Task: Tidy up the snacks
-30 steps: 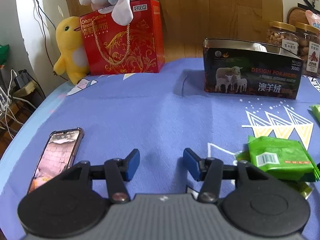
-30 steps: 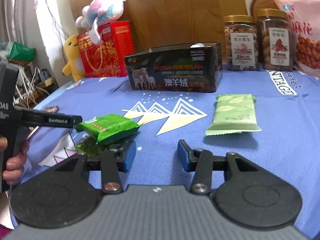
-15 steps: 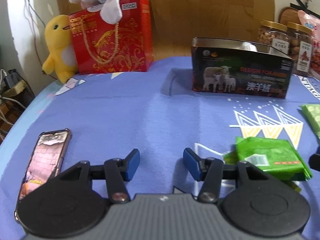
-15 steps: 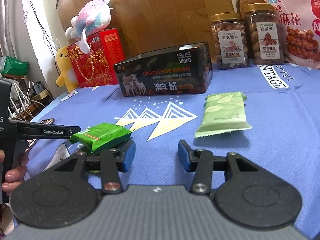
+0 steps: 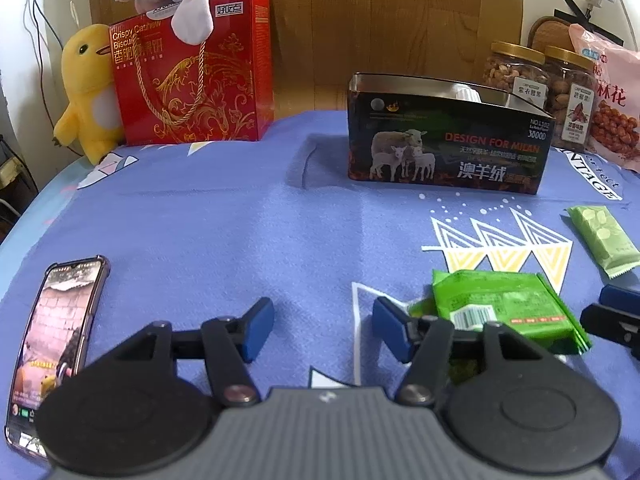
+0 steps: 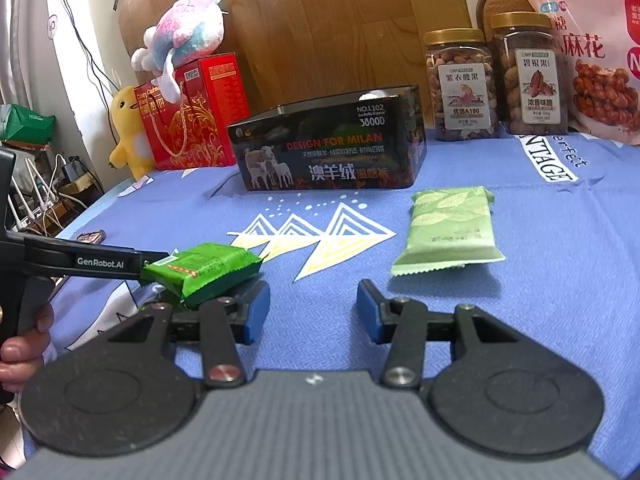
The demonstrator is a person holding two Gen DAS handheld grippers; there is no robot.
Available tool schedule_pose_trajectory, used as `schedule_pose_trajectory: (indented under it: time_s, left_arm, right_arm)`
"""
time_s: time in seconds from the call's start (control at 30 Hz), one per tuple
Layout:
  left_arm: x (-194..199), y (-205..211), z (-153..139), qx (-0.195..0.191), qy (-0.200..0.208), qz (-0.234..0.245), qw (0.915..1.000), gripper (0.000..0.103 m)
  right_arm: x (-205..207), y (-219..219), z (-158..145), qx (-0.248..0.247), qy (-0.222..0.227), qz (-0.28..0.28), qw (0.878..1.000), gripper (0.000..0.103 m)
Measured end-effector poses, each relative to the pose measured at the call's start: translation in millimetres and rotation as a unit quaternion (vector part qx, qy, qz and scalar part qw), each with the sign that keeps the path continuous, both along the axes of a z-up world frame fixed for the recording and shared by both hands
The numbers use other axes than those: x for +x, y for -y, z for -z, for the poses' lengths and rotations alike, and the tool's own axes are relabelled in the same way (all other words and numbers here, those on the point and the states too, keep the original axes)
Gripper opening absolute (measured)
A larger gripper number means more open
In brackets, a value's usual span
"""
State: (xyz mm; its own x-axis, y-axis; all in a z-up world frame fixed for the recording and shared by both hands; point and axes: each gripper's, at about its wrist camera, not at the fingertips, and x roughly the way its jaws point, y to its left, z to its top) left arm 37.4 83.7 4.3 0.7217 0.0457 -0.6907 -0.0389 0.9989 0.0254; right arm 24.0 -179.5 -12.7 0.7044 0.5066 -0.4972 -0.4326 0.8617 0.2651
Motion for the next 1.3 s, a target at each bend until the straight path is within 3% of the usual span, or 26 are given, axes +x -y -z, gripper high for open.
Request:
schedule_pose_trajectory:
  time_s: [0.47, 0.67, 1.07, 1.3]
  left_arm:
    - [-13, -3, 8, -0.014, 0.036, 0.016, 0.9991, 0.071]
    - [-15, -9, 7, -0.038, 0.045, 0.016, 0.9982, 0.071]
    - [-18, -5, 8, -0.031, 0.042, 0.013, 0.9986, 0.071]
    - [-28, -22, 4, -0.090, 0.043, 0.017, 0.9948, 0.071]
  right_arm:
    - [-5, -11, -1, -0.032, 0.012, 0.010, 0.999, 0.051]
    - [-7, -15, -1, -0.045, 0.017, 0.013, 0.999, 0.052]
    - [-10, -18, -2, -0.046, 0.022, 0.015, 0.999, 0.052]
    - [-16, -17, -9, -0.036, 0.040, 0.013, 0.998, 0.052]
